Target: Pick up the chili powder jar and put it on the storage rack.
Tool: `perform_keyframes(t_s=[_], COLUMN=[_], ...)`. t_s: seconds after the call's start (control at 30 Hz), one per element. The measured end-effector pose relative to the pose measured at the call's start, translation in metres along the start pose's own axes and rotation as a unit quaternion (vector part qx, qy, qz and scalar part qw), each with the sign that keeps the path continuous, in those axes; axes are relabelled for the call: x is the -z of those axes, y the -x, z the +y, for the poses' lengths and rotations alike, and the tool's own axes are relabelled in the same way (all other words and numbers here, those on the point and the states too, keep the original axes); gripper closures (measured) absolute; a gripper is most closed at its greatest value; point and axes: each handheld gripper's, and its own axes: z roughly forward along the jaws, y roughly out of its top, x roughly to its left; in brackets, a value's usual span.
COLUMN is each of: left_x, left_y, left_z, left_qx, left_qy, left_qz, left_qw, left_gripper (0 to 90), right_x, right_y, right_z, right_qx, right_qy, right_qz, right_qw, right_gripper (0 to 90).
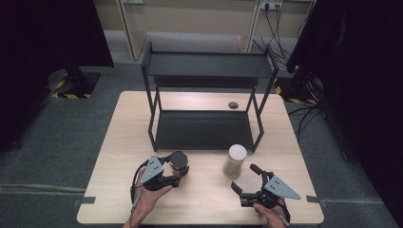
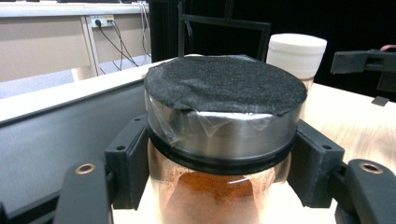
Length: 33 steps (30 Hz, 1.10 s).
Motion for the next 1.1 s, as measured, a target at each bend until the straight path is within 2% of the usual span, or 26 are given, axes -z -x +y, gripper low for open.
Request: perform_keyframes(t_s=[0.3, 0.43, 0.87, 1.1], left_x=[-0.001, -0.002, -0.007, -0.009], left_y=[-0.004, -0.005, -0.013, -0.019], left_z=[0.018, 0.027, 0.051, 0.069], left_qx=[0.006, 0.001, 0.004, 0.005], left_qy=[0.007, 0.008, 0.018, 0.017], left_qz=[-0.007, -0.007, -0.011, -0.011], left_qw=[0.9999, 0.9999, 0.9998, 0.9998], left_gripper=[31.7, 31.7, 31.7, 31.7], right_x=[0.0, 0.0, 0.001, 0.001], right_y=[0.0, 0.0, 0.001, 0.002], right_z=[0.0, 0.0, 0.0, 0.0], right_qx=[-0.001, -0.001, -0.003, -0.003], right_qy=[0.001, 0.002, 0.004, 0.004], right_qz=[0.0, 0.001, 0.001, 0.001], right_qw=[1.0, 1.0, 1.0, 1.0], right_gripper=[0.6, 0.6, 0.6, 0.6])
